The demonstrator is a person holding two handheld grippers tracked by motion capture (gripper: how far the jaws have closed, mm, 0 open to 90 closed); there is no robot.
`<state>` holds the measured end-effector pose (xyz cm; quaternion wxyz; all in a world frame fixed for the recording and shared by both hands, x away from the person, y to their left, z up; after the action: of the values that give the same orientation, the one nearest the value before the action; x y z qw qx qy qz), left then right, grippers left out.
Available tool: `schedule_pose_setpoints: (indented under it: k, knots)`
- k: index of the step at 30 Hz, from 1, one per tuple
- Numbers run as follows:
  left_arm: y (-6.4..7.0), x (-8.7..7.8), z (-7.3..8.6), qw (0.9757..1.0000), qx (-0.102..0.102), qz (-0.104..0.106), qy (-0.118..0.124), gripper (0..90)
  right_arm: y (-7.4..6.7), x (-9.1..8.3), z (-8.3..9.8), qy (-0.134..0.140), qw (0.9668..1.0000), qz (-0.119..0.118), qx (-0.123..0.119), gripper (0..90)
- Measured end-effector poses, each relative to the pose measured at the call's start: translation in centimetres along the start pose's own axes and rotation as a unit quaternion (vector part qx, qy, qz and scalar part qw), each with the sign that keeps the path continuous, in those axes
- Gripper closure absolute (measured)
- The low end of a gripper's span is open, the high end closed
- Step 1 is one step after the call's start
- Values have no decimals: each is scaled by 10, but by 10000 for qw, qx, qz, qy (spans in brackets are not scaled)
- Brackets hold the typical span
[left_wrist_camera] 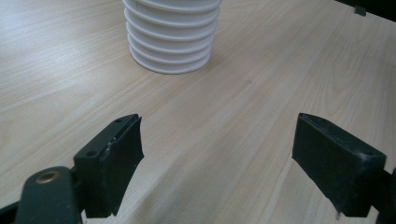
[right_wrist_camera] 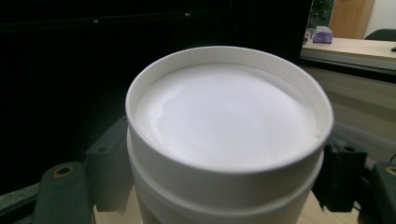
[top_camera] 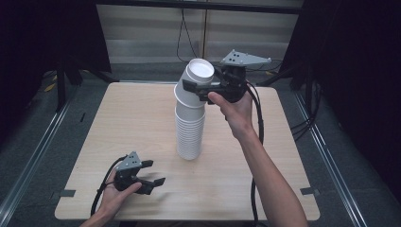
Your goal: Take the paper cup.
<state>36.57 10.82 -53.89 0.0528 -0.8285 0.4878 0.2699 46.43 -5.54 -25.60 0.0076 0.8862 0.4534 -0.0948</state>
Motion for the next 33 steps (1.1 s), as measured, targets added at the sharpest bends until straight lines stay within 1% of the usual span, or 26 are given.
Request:
schedule_pose_setpoints:
  k: [6,8,13,20,25,33]
  knots:
    - [0,1,0,10000,-10,7,-15,158,2,-4,-3,81,10000,27,5,219]
    - [0,1,0,10000,-7,7,-14,159,2,-5,-3,117,9999,7,51,219]
    - [-1,0,0,10000,0,-1,-18,159,2,-7,-6,187,9998,62,75,220]
    - [0,1,0,10000,-8,3,-16,158,3,-11,-9,309,9994,60,142,219]
    - [0,1,1,10000,-19,9,-21,158,4,-15,-10,336,9993,65,143,220]
    - [0,1,1,10000,-32,25,-27,158,5,-27,-14,403,9990,115,121,221]
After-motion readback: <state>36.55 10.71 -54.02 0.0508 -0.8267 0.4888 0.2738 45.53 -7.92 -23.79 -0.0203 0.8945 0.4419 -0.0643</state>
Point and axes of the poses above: each handheld gripper's, and its own axes: x roughly forward along the jaws, z roughly out of its underside, y roughly to its right, the point moved 9 cm from there along x, roughly forward along the jaws
